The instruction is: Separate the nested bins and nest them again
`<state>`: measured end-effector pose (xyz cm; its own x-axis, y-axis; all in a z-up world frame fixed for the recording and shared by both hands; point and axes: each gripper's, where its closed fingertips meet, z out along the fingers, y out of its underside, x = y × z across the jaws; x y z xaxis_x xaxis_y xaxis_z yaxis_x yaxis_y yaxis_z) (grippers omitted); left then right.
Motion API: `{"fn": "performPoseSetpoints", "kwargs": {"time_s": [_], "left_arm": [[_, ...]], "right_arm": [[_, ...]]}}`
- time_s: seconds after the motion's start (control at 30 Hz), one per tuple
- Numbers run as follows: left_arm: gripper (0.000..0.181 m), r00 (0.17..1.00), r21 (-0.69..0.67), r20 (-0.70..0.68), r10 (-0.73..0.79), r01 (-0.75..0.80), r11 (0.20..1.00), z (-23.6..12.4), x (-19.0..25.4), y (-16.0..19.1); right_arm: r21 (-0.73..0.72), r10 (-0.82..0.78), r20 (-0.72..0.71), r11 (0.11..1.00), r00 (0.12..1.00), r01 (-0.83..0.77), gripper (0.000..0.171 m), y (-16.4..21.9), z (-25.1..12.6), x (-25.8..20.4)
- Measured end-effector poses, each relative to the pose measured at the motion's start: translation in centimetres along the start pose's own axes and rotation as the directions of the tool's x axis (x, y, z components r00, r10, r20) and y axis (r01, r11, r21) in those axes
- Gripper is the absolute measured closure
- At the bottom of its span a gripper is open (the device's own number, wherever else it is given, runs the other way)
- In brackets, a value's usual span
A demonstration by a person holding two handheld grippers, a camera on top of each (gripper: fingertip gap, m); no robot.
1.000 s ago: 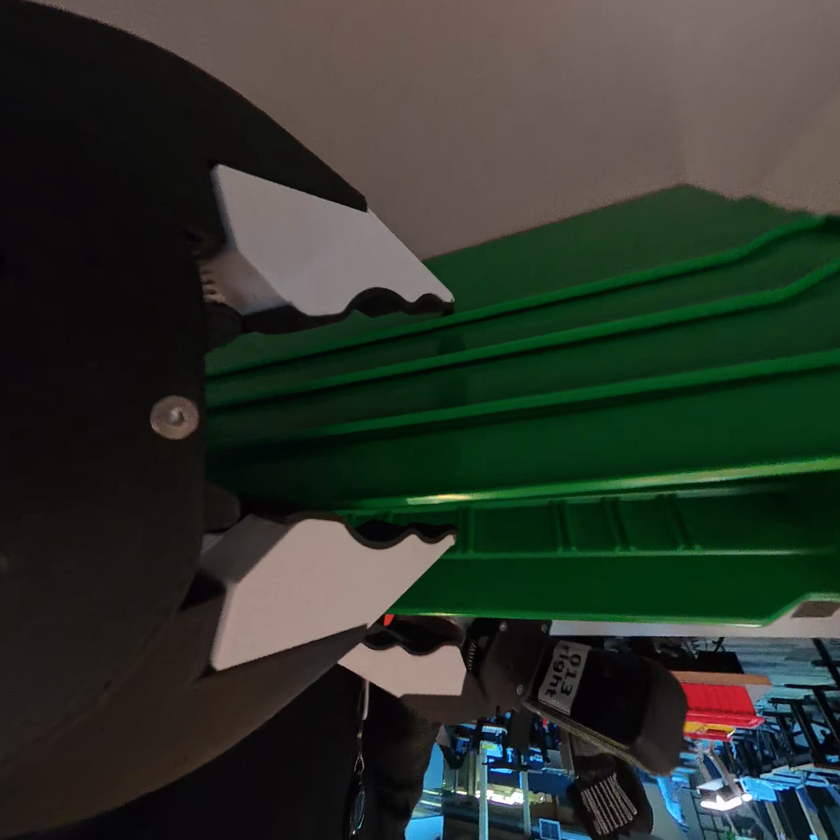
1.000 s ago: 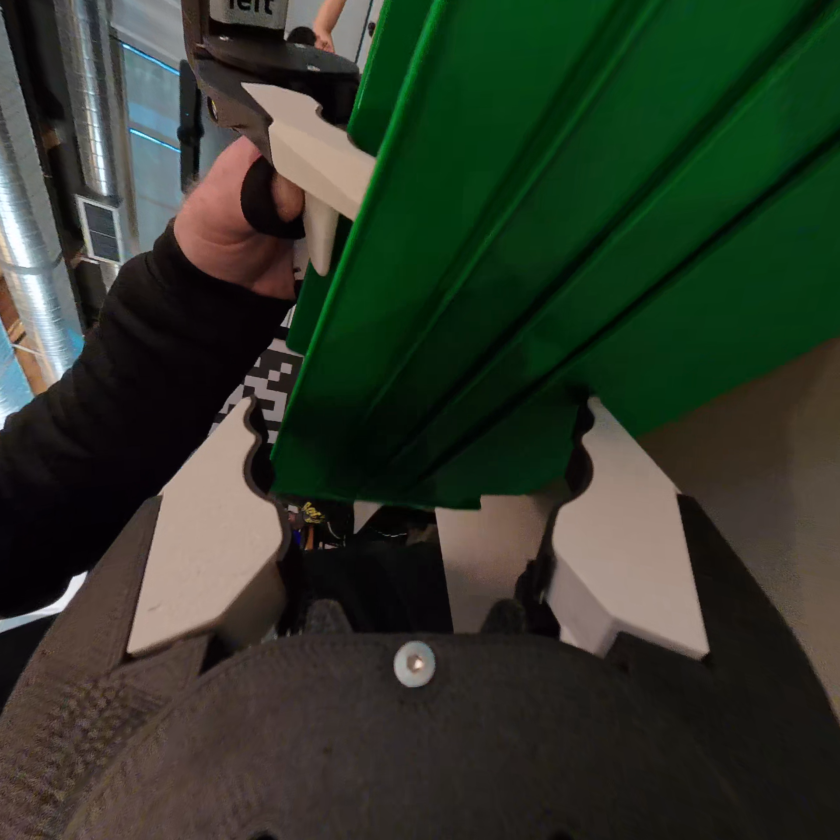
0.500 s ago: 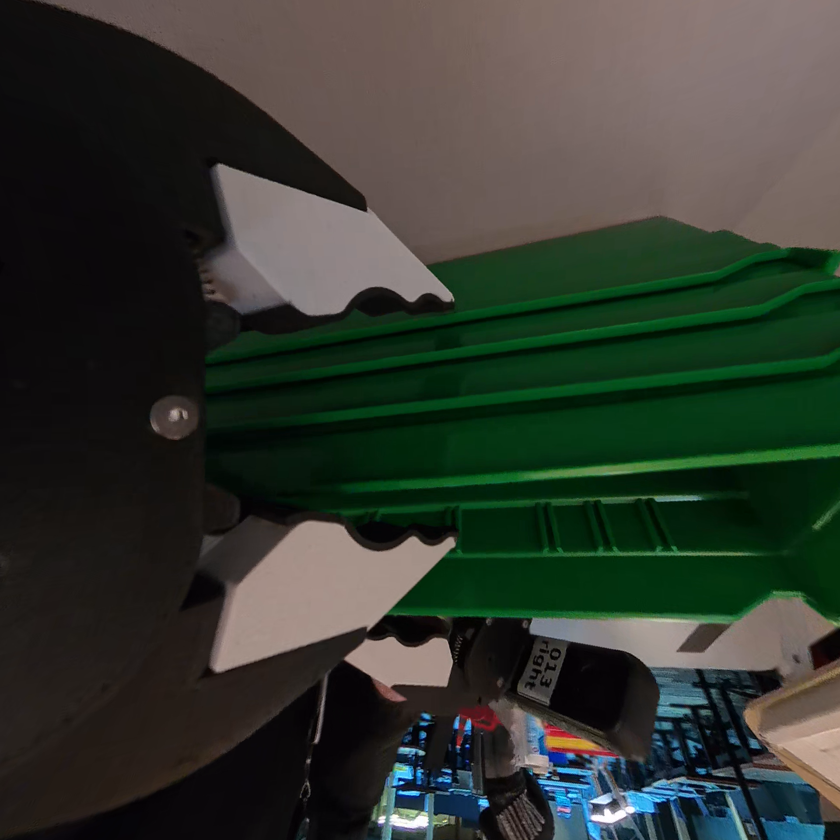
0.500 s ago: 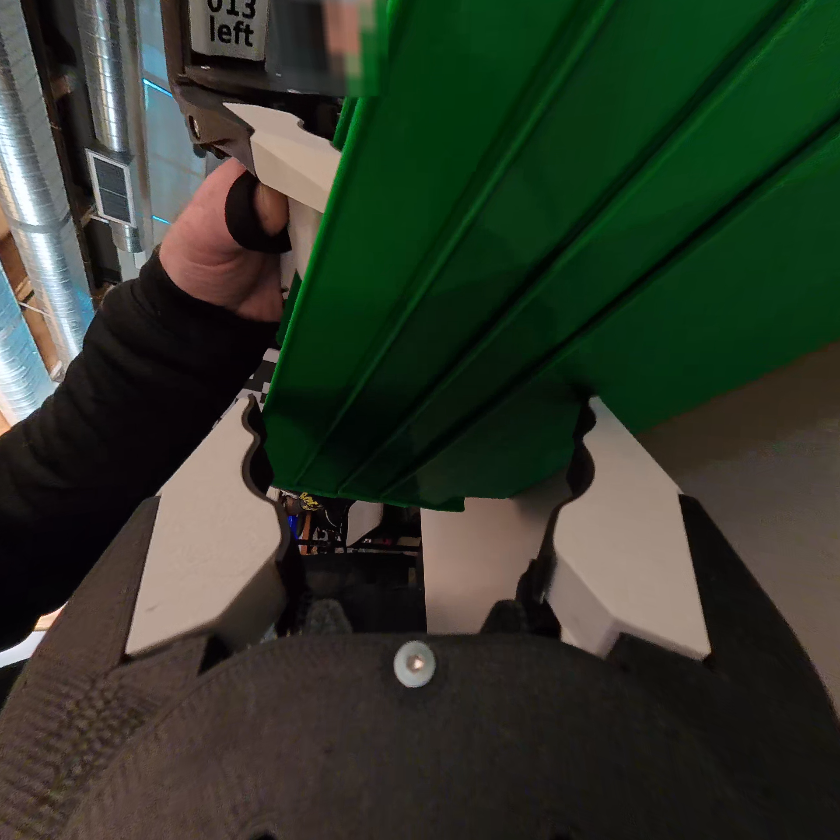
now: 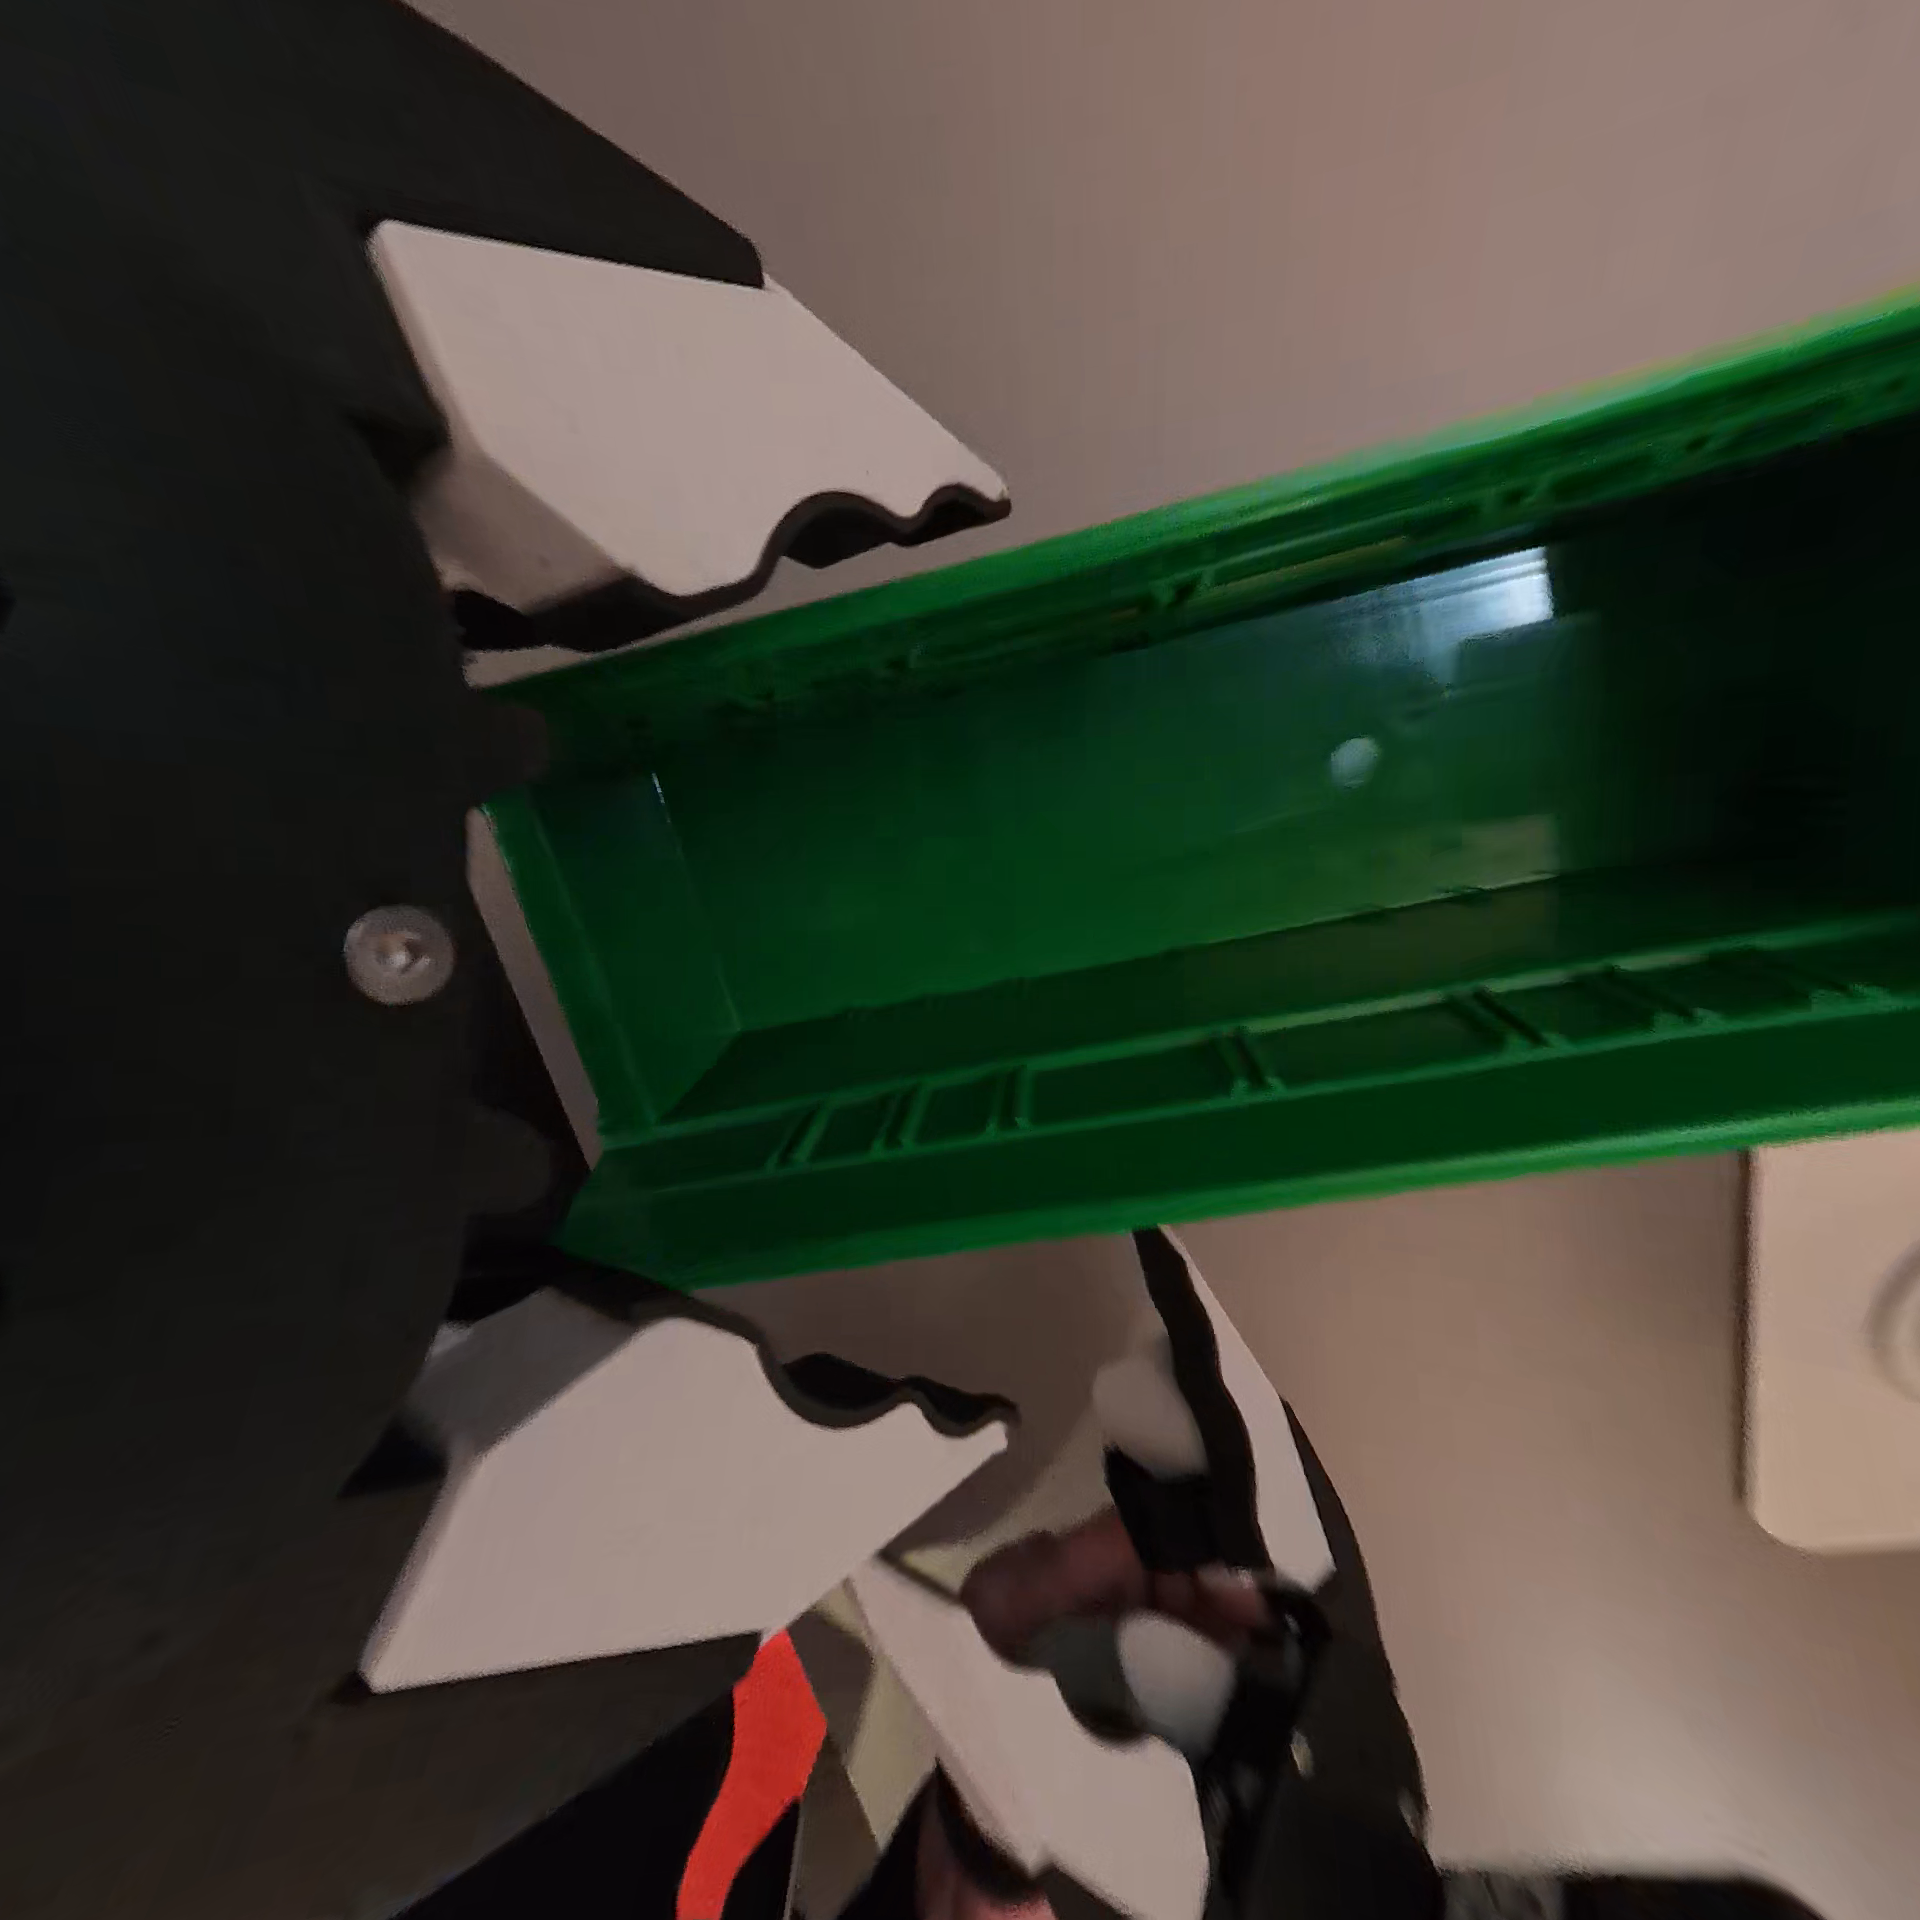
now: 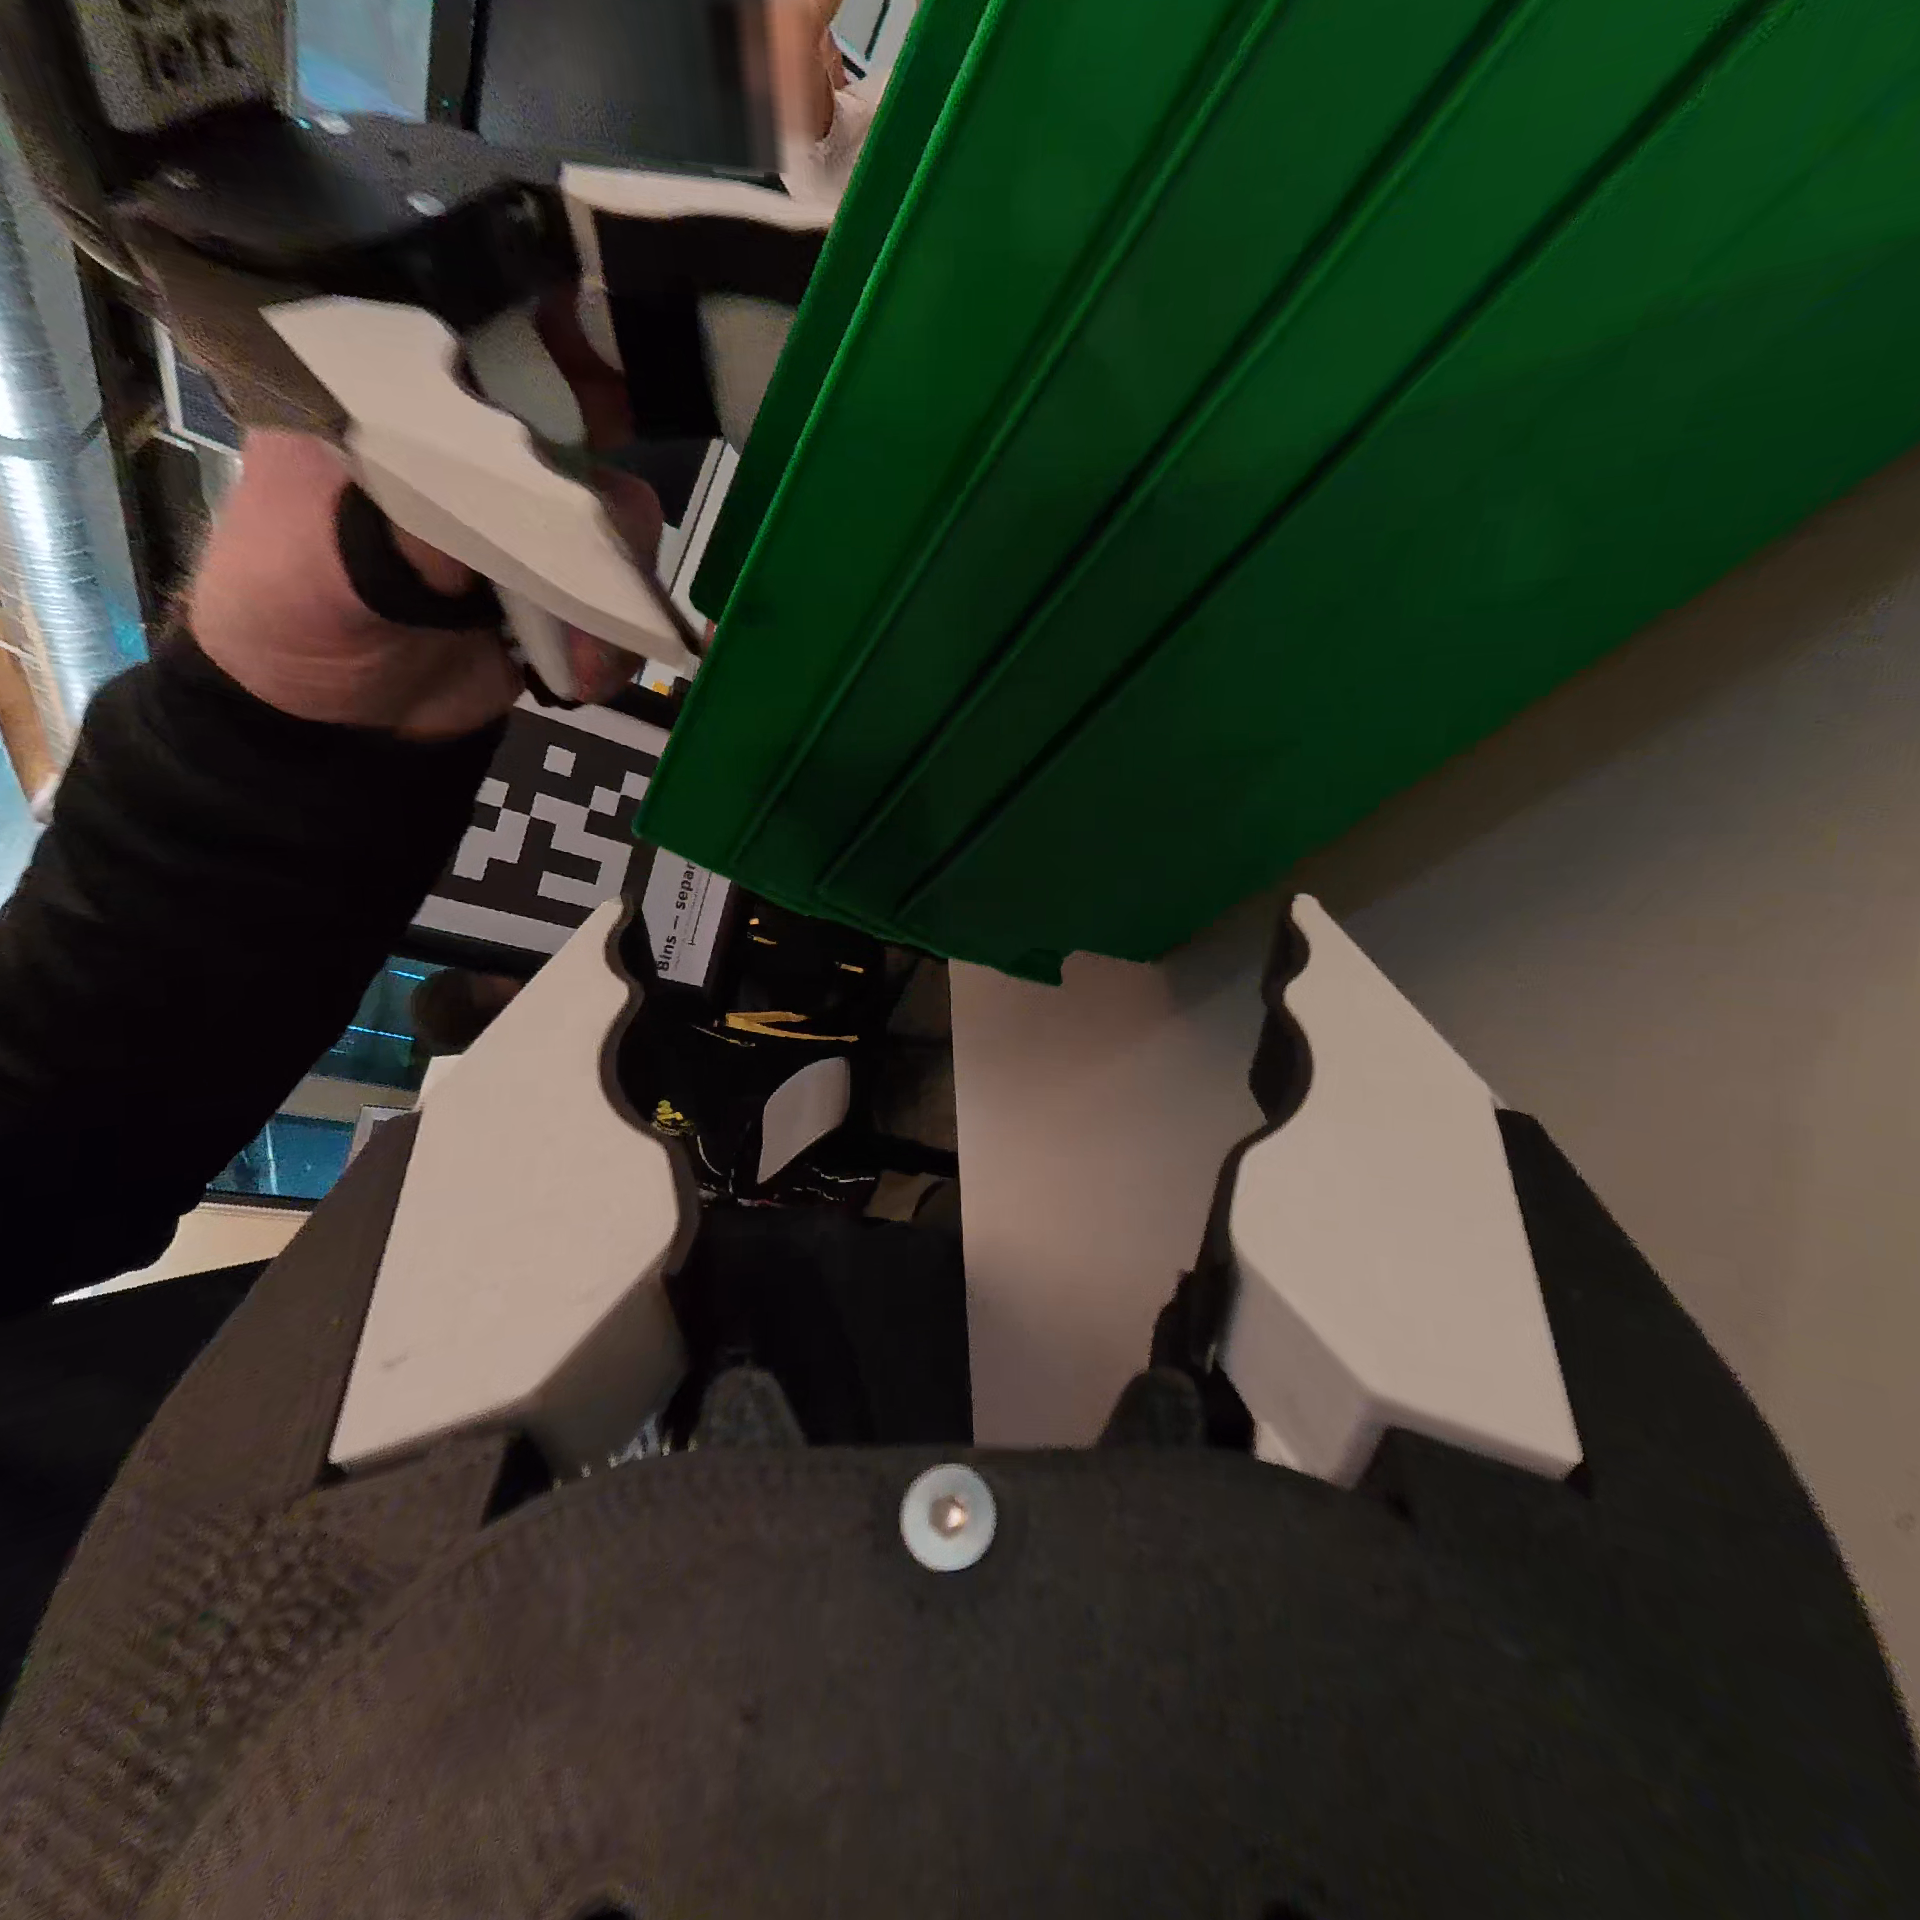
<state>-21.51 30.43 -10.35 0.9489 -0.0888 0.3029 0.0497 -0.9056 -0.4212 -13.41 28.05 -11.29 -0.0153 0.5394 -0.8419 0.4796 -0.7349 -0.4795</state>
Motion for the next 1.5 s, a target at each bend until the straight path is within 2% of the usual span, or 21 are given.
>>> {"fn": "performPoseSetpoints", "kwargs": {"time_s": [0.07, 0.1, 0.37, 0.47, 0.57, 0.7, 0.8, 0.87, 1.0, 1.5], "left_arm": [[0.027, 1.000, -0.051, 0.022, -0.006, 0.007, 0.999, 1.2, 0.0, 1.7], [0.026, 0.998, -0.055, 0.060, 0.012, -0.008, 0.998, 1.2, -0.4, 1.8], [0.029, 0.998, -0.033, 0.062, -0.008, 0.010, 0.999, 1.4, -0.5, 1.5], [0.022, 0.995, -0.050, 0.095, 0.017, -0.013, 0.999, 1.7, -0.7, 1.7], [0.029, 0.992, -0.044, 0.122, 0.024, -0.018, 0.999, 0.7, -0.8, 1.1], [0.024, 0.971, -0.132, 0.210, 0.114, -0.087, 0.987, -0.3, -0.7, 0.3], [0.052, 0.975, -0.177, 0.213, 0.058, -0.020, 0.984, -0.1, -1.0, 0.2], [0.063, 0.975, -0.205, 0.217, 0.044, 0.001, 0.979, -0.3, -1.3, 0.3], [0.069, 0.975, -0.241, 0.217, 0.043, 0.011, 0.970, -0.5, -1.3, 0.4], [0.079, 0.973, -0.122, 0.225, 0.045, -0.018, 0.992, -1.7, -1.3, -0.8]], "right_arm": [[0.002, 0.017, 0.004, 1.000, 1.000, -0.017, 0.059, 0.8, -0.4, 0.1], [0.000, 0.025, 0.004, 1.000, 1.000, -0.025, 0.060, 1.2, -0.5, 0.3], [0.000, 0.047, -0.005, 0.999, 0.999, -0.047, 0.063, 3.1, -1.9, 0.6], [-0.008, 0.031, -0.020, 0.999, 0.999, -0.031, 0.062, 3.4, -2.4, 0.7], [-0.003, 0.001, -0.064, 1.000, 0.998, -0.001, 0.063, 3.6, -3.7, 1.0], [0.016, 0.012, -0.097, 1.000, 0.995, -0.010, 0.064, 4.3, -5.7, 1.9], [0.029, 0.028, -0.112, 0.999, 0.993, -0.025, 0.064, 5.1, -7.1, 2.6], [0.040, 0.043, -0.117, 0.998, 0.992, -0.039, 0.066, 5.6, -7.9, 2.9], [0.059, 0.066, -0.126, 0.996, 0.990, -0.059, 0.068, 6.2, -9.2, 3.5], [0.019, 0.072, -0.110, 0.997, 0.991, -0.070, 0.070, 7.1, -8.6, 3.7]]}}
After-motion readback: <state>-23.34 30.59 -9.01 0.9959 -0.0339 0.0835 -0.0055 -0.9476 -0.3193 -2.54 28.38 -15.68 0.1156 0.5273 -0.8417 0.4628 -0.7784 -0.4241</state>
